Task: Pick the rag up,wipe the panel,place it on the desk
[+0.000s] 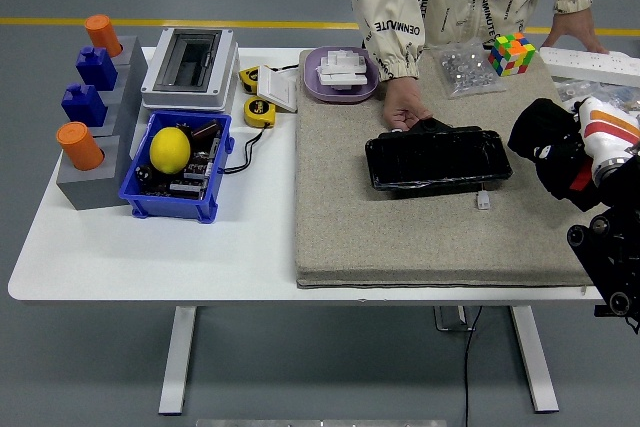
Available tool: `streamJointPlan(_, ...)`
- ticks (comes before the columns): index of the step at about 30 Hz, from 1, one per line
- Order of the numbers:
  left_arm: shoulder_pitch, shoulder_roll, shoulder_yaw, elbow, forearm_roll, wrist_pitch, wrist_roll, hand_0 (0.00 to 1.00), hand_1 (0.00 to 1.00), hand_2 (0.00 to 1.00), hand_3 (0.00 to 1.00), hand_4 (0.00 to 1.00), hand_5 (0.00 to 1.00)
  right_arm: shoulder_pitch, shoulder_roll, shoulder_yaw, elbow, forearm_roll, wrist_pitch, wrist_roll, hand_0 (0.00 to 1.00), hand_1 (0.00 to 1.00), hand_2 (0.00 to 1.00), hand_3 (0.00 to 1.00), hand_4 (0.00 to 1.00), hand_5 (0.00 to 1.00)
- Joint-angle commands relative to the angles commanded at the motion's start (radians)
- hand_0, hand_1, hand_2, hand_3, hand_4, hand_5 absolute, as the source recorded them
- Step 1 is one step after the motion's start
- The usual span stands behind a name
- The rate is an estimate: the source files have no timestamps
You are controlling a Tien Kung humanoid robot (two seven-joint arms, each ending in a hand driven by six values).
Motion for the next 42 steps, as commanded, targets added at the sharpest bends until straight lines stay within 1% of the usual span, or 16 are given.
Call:
streamJointPlan(17,-0.003,0.001,0.004,0.001,-0.002,0.000,0.000,0.604,0.636,0.635,0.560,0.633,0.445,0.052,0.052,-0.063,-0.020,0.015,-0.007,-0.001,0.229,0.282,0.345,0.405,0.957,0.110)
streamJointPlan(27,-0.003,0.003,0.009,0.000,-0.005,0.000,0.000,0.604,0.636,0.634,0.560,0.633,0.444,0.058,0.071,-0.108,-0.033,0.029,-0.007,0.003,0.230,0.282,0.344,0.403,0.952,0.106)
streamJointPlan(31,-0.002,0.004,0.011,0.001,-0.006,0.000,0.000,0.604,0.636,0.635,0.560,0.633,0.443,0.058,0.085,-0.119,-0.035,0.031,-0.006,0.003,0.230,0.282,0.343,0.403,0.950,0.102)
streamJointPlan(42,-0.008,0.007,0.021,0.000,-0.011,-0.001,0.000,0.604,0.636,0.635,0.559,0.633,0.442,0.089,0.134,-0.181,-0.033,0.038,0.001,0.002,0.232,0.282,0.343,0.404,0.949,0.098)
